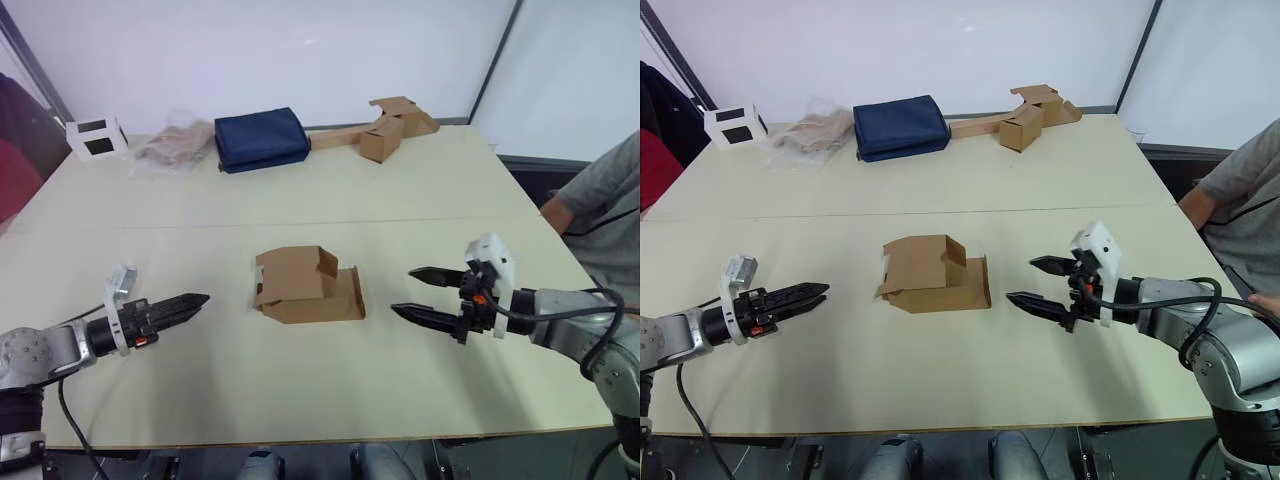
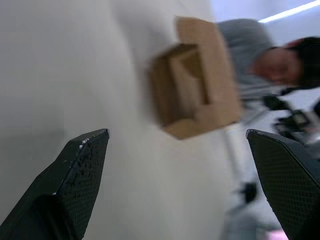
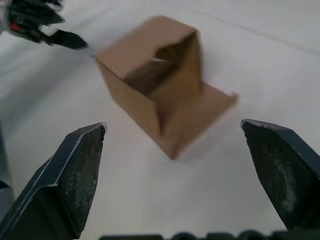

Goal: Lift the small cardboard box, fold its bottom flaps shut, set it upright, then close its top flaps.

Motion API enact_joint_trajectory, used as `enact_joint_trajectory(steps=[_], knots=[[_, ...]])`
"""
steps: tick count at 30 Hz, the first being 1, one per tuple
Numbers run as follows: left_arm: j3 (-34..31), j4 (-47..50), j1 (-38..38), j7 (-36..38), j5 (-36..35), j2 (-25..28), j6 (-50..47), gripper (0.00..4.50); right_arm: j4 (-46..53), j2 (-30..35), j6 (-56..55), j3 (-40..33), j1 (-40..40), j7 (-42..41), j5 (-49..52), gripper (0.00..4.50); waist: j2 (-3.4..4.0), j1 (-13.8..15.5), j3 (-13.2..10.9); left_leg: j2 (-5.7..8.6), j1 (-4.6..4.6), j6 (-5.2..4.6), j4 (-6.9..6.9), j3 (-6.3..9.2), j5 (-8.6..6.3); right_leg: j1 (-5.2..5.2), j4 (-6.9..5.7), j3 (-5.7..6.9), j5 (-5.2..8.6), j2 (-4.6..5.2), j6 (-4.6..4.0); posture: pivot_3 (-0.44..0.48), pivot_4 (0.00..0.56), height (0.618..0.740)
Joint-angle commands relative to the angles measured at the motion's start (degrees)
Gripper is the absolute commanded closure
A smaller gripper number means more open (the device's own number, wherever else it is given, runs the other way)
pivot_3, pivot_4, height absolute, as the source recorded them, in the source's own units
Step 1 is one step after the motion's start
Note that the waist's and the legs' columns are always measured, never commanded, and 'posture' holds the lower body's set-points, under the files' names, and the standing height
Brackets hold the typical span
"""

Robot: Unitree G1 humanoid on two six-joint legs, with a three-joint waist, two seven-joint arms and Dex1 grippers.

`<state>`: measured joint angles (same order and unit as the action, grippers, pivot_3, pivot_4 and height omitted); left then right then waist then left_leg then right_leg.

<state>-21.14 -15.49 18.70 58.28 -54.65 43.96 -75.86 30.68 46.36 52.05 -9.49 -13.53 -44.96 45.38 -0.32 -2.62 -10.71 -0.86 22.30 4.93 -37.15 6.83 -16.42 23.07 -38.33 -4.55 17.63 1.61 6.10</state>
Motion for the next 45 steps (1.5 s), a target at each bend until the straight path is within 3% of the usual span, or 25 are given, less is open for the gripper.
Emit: enact_joint_trajectory(steps=[1, 5, 17, 29, 35, 38, 45], knots=[[1.37, 0.25, 3.41, 0.0, -1.81, -2.04, -2.55, 0.0, 6.11, -1.18, 2.49, 0.19, -0.97, 3.2, 4.27, 0.03, 0.0, 0.05, 0.0, 0.0, 0.0, 0.0, 0.0, 0.01, 0.0, 0.0, 0.0, 0.0, 0.0, 0.0, 0.0, 0.0, 0.15, 0.74], [4.77, -6.6, 11.68, -1.22, 1.53, -8.11, 0.62, 0.0, 11.39, -3.58, 4.95, 1.77, -2.14, 8.29, 7.78, 0.03, -0.02, 0.87, 0.03, 0.04, 0.0, 0.12, -0.08, 0.13, 0.07, -0.1, -0.03, 0.11, -0.01, 0.04, -0.01, 0.0, 0.15, 0.74], [17.74, -19.88, 23.74, 10.79, 10.17, -10.99, 5.17, 0.0, 12.92, -1.93, 3.45, 0.36, 2.69, 11.56, 7.46, 0.03, -0.07, 0.12, 0.04, 0.06, 0.02, 0.12, -0.05, 0.12, 0.07, -0.04, -0.03, 0.1, 0.0, 0.0, -0.01, 0.0, 0.15, 0.74], [23.84, -35.22, 34.88, 20.98, 20.39, -16.25, 14.3, 0.0, 14.26, 0.91, 3.54, -2.73, 5.83, 12.54, 8.79, 0.03, -0.09, 0.11, 0.03, 0.07, 0.05, 0.11, -0.05, 0.13, 0.07, -0.03, -0.01, 0.1, 0.0, -0.02, 0.0, 0.0, 0.15, 0.74], [23.48, -41.88, 38.28, 24.14, 24.33, -18.7, 18.06, 0.0, 14.28, 1.15, 3.7, -2.6, 5.85, 13.29, 9.11, 0.03, -0.1, 0.07, 0.02, 0.07, 0.06, 0.11, -0.06, 0.13, 0.07, -0.02, -0.02, 0.09, 0.0, -0.03, 0.0, 0.0, 0.15, 0.74], [22.35, -43.84, 39.23, 24.41, 25.16, -19.31, 18.33, 0.62, 14.56, 1.49, 3.75, -2.76, 6.5, 13.71, 9.02, 0.0, -0.1, 0.12, 0.02, 0.07, 0.07, 0.11, -0.06, 0.13, 0.07, -0.02, -0.02, 0.09, 0.0, -0.03, 0.0, 0.0, 0.15, 0.74], [21.84, -44.24, 40.92, 26.75, 26.75, -19.69, 17.74, 3.23, 14.82, 1.21, 3.46, -2.18, 6.44, 14.89, 9.58, 0.0, -0.11, 0.07, 0.02, 0.08, 0.07, 0.11, -0.07, 0.14, 0.07, -0.03, -0.02, 0.1, 0.0, -0.03, 0.0, 0.0, 0.15, 0.74]])
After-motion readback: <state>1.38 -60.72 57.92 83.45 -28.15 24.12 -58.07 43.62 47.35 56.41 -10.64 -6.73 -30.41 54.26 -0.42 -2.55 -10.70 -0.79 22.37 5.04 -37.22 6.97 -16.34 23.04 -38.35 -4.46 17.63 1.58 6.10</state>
